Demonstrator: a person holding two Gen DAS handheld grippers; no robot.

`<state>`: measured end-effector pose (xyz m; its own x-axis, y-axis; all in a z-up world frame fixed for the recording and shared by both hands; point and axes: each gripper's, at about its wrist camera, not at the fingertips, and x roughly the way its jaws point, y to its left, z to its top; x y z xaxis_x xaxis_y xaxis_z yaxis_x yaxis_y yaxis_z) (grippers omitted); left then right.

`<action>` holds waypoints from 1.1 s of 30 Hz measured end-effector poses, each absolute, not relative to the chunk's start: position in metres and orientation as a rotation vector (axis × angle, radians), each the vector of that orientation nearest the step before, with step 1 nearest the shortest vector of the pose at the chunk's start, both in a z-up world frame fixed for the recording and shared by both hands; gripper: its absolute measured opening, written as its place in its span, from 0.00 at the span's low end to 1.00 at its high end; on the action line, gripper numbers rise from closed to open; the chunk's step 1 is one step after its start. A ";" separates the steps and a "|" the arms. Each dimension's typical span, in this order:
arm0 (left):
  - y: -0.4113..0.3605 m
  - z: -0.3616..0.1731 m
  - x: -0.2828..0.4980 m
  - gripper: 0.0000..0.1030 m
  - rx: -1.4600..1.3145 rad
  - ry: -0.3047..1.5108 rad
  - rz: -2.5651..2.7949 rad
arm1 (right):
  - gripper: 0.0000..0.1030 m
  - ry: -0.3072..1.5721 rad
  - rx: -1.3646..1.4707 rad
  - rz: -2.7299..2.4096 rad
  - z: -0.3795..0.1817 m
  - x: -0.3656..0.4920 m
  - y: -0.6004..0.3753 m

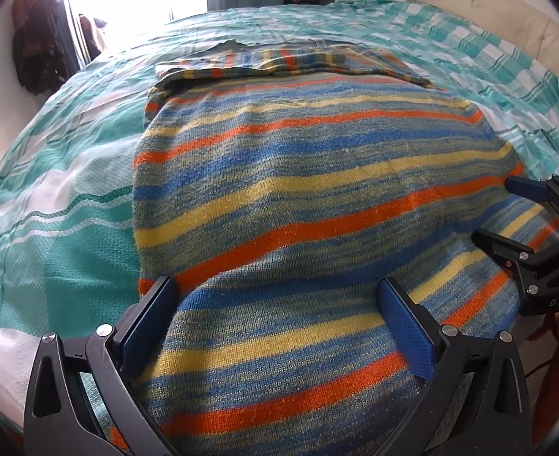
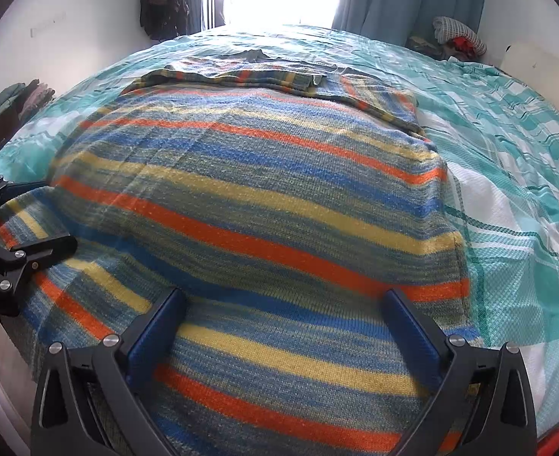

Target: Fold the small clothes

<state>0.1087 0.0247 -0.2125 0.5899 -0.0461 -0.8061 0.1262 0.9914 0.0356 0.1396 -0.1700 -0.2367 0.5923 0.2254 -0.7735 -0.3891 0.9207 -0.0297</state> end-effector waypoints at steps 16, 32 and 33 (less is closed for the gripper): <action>0.024 -0.213 0.109 0.99 0.100 0.944 -0.096 | 1.00 0.862 -0.205 0.359 -0.236 0.139 -0.170; 0.024 -0.212 0.109 0.99 0.100 0.946 -0.097 | 1.00 0.859 -0.205 0.358 -0.236 0.140 -0.169; 0.024 -0.212 0.109 0.99 0.101 0.946 -0.097 | 1.00 0.859 -0.205 0.358 -0.236 0.140 -0.169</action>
